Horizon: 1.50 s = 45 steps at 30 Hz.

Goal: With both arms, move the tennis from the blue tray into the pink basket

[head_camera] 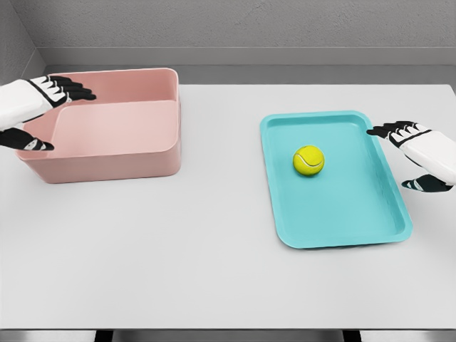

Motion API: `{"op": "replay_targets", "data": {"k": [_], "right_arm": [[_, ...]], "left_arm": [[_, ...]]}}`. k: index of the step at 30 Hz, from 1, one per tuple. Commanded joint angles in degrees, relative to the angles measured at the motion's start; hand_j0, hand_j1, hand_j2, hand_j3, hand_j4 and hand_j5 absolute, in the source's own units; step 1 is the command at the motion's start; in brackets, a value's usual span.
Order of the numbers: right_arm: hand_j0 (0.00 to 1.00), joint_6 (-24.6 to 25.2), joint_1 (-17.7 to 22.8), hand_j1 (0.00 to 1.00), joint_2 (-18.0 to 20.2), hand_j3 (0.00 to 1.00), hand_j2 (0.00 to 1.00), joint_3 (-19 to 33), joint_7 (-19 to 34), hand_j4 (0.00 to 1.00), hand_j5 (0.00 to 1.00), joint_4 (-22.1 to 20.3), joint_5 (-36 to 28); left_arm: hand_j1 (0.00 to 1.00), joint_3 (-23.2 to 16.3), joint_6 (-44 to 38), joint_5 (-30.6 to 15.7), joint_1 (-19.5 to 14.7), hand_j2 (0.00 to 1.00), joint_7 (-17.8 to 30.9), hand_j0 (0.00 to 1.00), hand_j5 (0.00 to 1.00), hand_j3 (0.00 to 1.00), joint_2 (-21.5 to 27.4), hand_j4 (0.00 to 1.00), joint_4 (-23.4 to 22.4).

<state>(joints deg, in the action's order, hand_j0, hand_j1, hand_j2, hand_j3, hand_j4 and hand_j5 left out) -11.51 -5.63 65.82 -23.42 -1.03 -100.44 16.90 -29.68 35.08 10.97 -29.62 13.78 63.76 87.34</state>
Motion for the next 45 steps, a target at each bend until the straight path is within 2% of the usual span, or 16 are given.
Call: {"op": "replay_targets", "data": {"k": [1, 8, 9, 12, 13, 15, 17, 20, 21, 23, 26, 30, 31, 45], "right_arm": [[1.0, 0.0, 0.0, 1.0, 0.1, 1.0, 1.0, 0.0, 0.0, 1.0, 1.0, 0.0, -0.1], [1.0, 0.9, -6.4, 1.0, 0.0, 1.0, 1.0, -1.7, 1.4, 1.0, 1.0, 0.2, -0.6], [1.0, 2.8, -9.2, 1.0, -0.4, 1.0, 1.0, -4.4, 4.3, 1.0, 1.0, 0.1, -0.6], [1.0, 10.5, -21.7, 1.0, -5.5, 1.0, 1.0, -14.3, 18.0, 1.0, 1.0, 0.1, -0.6], [1.0, 10.9, -24.3, 1.0, -7.5, 1.0, 1.0, -16.0, 21.8, 1.0, 1.0, 0.1, -0.6], [1.0, 11.9, -27.1, 1.0, -10.8, 1.0, 1.0, -17.5, 27.0, 1.0, 1.0, 0.1, -0.6], [1.0, 12.5, -27.9, 1.0, -13.6, 1.0, 1.0, -17.7, 33.8, 1.0, 1.0, 0.2, -0.6], [1.0, 12.5, -29.3, 1.0, -14.1, 1.0, 1.0, -17.8, 34.1, 1.0, 1.0, 0.2, -0.6], [1.0, 12.6, -30.5, 1.0, -14.5, 1.0, 1.0, -18.8, 36.0, 1.0, 1.0, 0.3, -0.6], [1.0, 14.3, -33.8, 1.0, -16.4, 1.0, 1.0, -21.4, 36.0, 1.0, 1.0, 0.8, -0.6], [1.0, 14.7, -36.7, 1.0, -18.5, 1.0, 1.0, -24.5, 36.0, 1.0, 1.0, 4.3, -0.6], [1.0, 14.8, -38.7, 1.0, -21.1, 1.0, 1.0, -26.8, 36.0, 1.0, 1.0, 9.0, -0.6], [1.0, 14.7, -40.3, 1.0, -21.9, 1.0, 1.0, -28.8, 36.0, 1.0, 1.0, 10.6, -0.6], [1.0, 14.8, -40.4, 1.0, -22.5, 1.0, 1.0, -31.4, 36.0, 1.0, 1.0, 13.3, -0.6]], "left_arm": [[1.0, 0.1, -0.1, -0.3, 0.0, 1.0, 0.0, 1.0, 1.0, 1.0, 0.1, 1.0, 0.2], [1.0, 0.0, -0.1, -0.3, 0.0, 1.0, 0.0, 1.0, 1.0, 1.0, 0.5, 1.0, 0.3], [1.0, 0.0, -0.1, -0.3, 0.0, 1.0, 0.0, 1.0, 1.0, 1.0, 0.6, 1.0, 0.3], [1.0, 0.0, -0.1, -0.3, 0.1, 1.0, 0.0, 1.0, 1.0, 1.0, 0.7, 1.0, 0.3], [1.0, 0.0, -0.1, -0.3, 0.1, 1.0, 0.0, 1.0, 1.0, 1.0, 0.8, 1.0, 0.3], [1.0, 0.1, -0.1, -0.3, 0.1, 1.0, 0.0, 1.0, 1.0, 1.0, 0.8, 1.0, 0.3], [1.0, 0.1, -0.1, -0.3, 0.1, 1.0, 0.0, 1.0, 1.0, 1.0, 0.9, 1.0, 0.3], [1.0, 0.1, -0.1, -0.3, 0.1, 1.0, 0.0, 1.0, 1.0, 1.0, 1.2, 1.0, 0.3], [1.0, 0.1, -0.1, -0.3, 0.1, 1.0, 0.0, 1.0, 1.0, 1.0, 1.1, 1.0, 0.2], [1.0, 0.0, -0.1, -0.3, 0.1, 1.0, 0.0, 1.0, 1.0, 1.0, 1.1, 1.0, 0.3], [1.0, 0.0, -0.1, -0.3, 0.2, 1.0, 0.0, 1.0, 1.0, 1.0, 1.1, 1.0, 0.3], [1.0, 0.0, -0.1, -0.3, 0.2, 1.0, 0.0, 1.0, 1.0, 1.0, 1.0, 1.0, 0.3], [1.0, 0.0, -0.1, -0.3, 0.2, 1.0, 0.0, 1.0, 1.0, 1.0, 1.0, 1.0, 0.2], [1.0, 0.0, -0.1, 0.1, 0.2, 1.0, 0.2, 1.0, 1.0, 1.0, 0.8, 1.0, 0.8]]}}
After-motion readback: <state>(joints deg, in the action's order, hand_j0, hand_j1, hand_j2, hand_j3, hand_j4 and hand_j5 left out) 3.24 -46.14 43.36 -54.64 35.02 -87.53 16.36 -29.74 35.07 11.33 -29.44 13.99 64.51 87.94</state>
